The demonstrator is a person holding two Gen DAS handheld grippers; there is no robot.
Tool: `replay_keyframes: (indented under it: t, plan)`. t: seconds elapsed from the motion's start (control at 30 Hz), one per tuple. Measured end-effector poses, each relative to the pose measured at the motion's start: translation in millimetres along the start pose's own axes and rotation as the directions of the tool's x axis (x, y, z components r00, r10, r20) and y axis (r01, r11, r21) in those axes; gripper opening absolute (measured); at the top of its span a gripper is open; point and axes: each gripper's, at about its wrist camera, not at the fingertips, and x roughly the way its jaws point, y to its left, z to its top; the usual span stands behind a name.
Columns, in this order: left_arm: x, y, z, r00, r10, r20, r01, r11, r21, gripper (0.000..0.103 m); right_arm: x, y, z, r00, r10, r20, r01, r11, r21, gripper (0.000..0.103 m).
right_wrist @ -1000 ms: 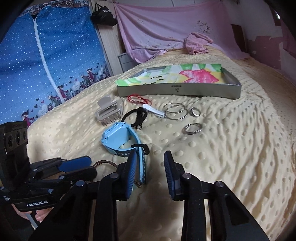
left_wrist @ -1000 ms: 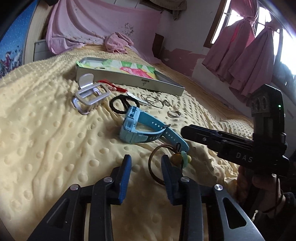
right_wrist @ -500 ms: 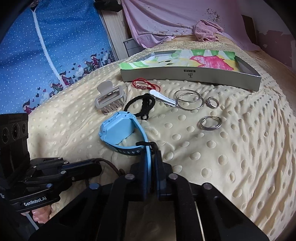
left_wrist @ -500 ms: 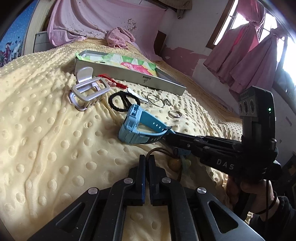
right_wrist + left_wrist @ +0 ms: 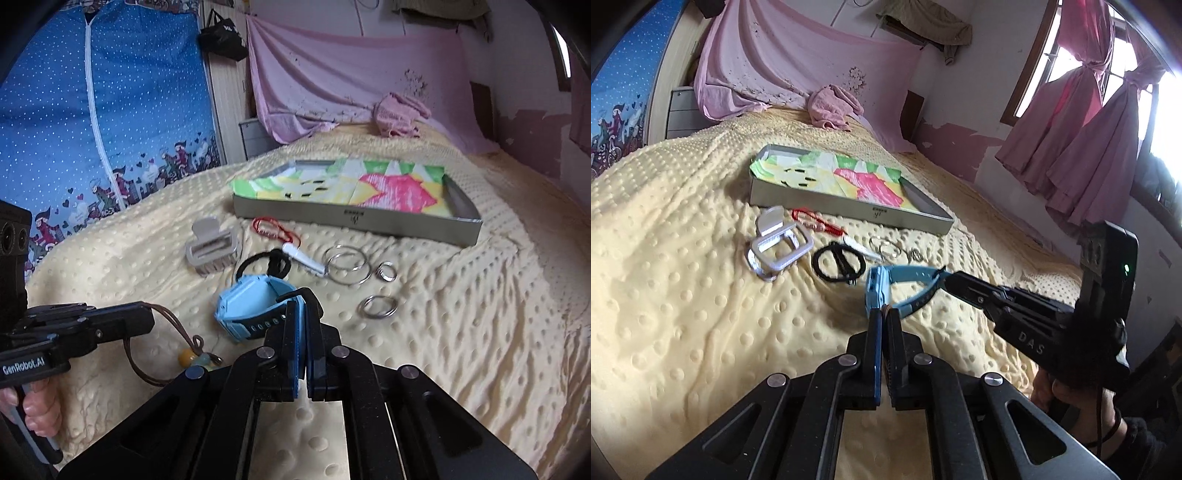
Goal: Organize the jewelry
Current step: 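Carry the smartwatch into the tray and open the right tool while the left tool drops the cord there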
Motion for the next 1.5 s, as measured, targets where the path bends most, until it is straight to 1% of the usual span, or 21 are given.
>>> replay_keyframes:
  t: [0.17, 0.3, 0.4, 0.6, 0.67, 0.77, 0.93, 1.03, 1.13, 1.23, 1.33, 1.4, 1.43, 1.5]
  plan:
    - [13, 0, 27, 0.999, 0.012, 0.043, -0.011, 1.0, -0.02, 0.003, -6, -9, 15, 0.999, -0.015, 0.051, 0.013, 0.999, 0.031, 0.003]
    - [29, 3, 52, 0.997, 0.022, 0.075, -0.019, 0.999, -0.042, 0.003, -5, -17, 35, 0.995, -0.034, 0.097, 0.03, 0.999, 0.045, 0.003]
    - [44, 7, 79, 0.994, 0.022, 0.107, -0.015, 0.998, -0.061, 0.003, 0, -28, 57, 0.99, -0.048, 0.13, 0.042, 0.998, 0.052, 0.003]
    - [81, 13, 127, 0.987, 0.033, 0.157, -0.027, 0.999, -0.042, 0.003, 32, -49, 106, 0.982, -0.092, 0.167, 0.083, 0.995, 0.061, 0.003]
    - [97, 19, 140, 0.988, 0.026, 0.149, -0.019, 0.999, -0.049, 0.003, 47, -54, 116, 0.981, -0.103, 0.163, 0.091, 0.993, 0.08, 0.003]
    - [123, 32, 154, 0.991, 0.048, 0.129, -0.039, 0.997, -0.069, 0.003, 72, -62, 126, 0.981, -0.135, 0.142, 0.122, 0.988, 0.1, 0.003]
    - [153, 51, 157, 0.993, 0.078, 0.089, -0.069, 0.993, -0.098, 0.003, 102, -71, 126, 0.982, -0.164, 0.097, 0.151, 0.981, 0.125, 0.003]
    - [164, 61, 152, 0.994, 0.084, 0.069, -0.075, 0.99, -0.122, 0.003, 113, -78, 117, 0.984, -0.163, 0.065, 0.152, 0.977, 0.148, 0.003]
    - [168, 64, 144, 0.995, 0.088, 0.056, -0.081, 0.989, -0.122, 0.003, 114, -82, 107, 0.984, -0.168, 0.058, 0.157, 0.975, 0.156, 0.003]
    - [170, 60, 140, 0.993, 0.107, 0.039, -0.102, 0.989, -0.108, 0.003, 111, -88, 99, 0.985, -0.162, 0.053, 0.149, 0.971, 0.189, 0.003]
    - [169, 54, 135, 0.988, 0.152, 0.034, -0.148, 0.985, -0.091, 0.003, 111, -94, 94, 0.987, -0.149, 0.052, 0.135, 0.968, 0.211, 0.004]
    - [169, 52, 130, 0.984, 0.18, 0.018, -0.178, 0.981, -0.079, 0.007, 110, -95, 90, 0.989, -0.144, 0.047, 0.13, 0.966, 0.225, 0.005]
    - [168, 52, 128, 0.982, 0.19, 0.015, -0.188, 0.979, -0.073, 0.008, 109, -97, 87, 0.989, -0.14, 0.05, 0.125, 0.965, 0.23, 0.007]
    - [165, 50, 121, 0.978, 0.207, 0.015, -0.205, 0.976, -0.066, 0.014, 104, -96, 83, 0.989, -0.139, 0.059, 0.121, 0.963, 0.242, 0.019]
